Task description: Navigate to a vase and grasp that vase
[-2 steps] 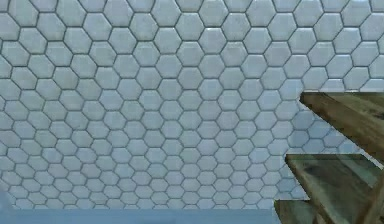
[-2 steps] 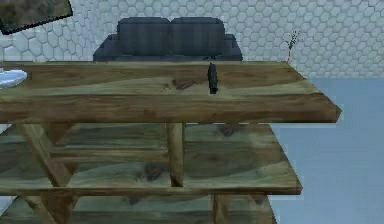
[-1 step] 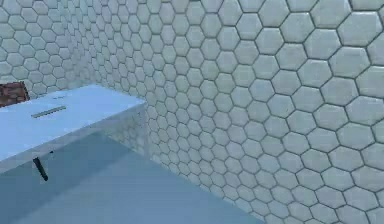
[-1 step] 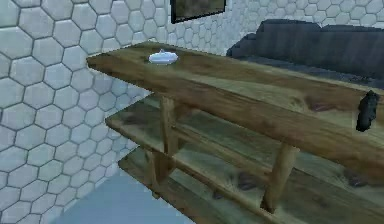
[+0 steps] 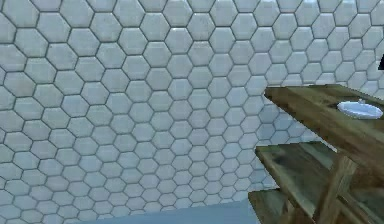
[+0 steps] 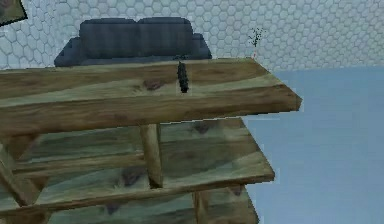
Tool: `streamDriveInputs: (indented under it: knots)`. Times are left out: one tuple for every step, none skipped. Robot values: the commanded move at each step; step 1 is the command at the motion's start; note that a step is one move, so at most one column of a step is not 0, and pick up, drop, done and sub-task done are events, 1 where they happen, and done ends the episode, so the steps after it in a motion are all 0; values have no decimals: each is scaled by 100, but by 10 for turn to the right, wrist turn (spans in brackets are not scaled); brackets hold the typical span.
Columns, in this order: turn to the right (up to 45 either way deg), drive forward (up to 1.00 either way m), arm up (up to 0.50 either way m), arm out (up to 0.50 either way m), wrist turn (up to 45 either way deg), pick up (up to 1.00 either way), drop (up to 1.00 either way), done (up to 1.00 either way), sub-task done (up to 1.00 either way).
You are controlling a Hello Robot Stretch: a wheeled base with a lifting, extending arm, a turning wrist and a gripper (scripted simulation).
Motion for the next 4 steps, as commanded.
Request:
streamDriveInputs:
  knots:
    - [90,0,0,0,0,0,0,0,0]
    - [30,0,0,0,0,0,0,0,0]
    - [0,55,0,0,0,0,0,0,0]
    - [-330,0,0,0,0,0,0,0,0]
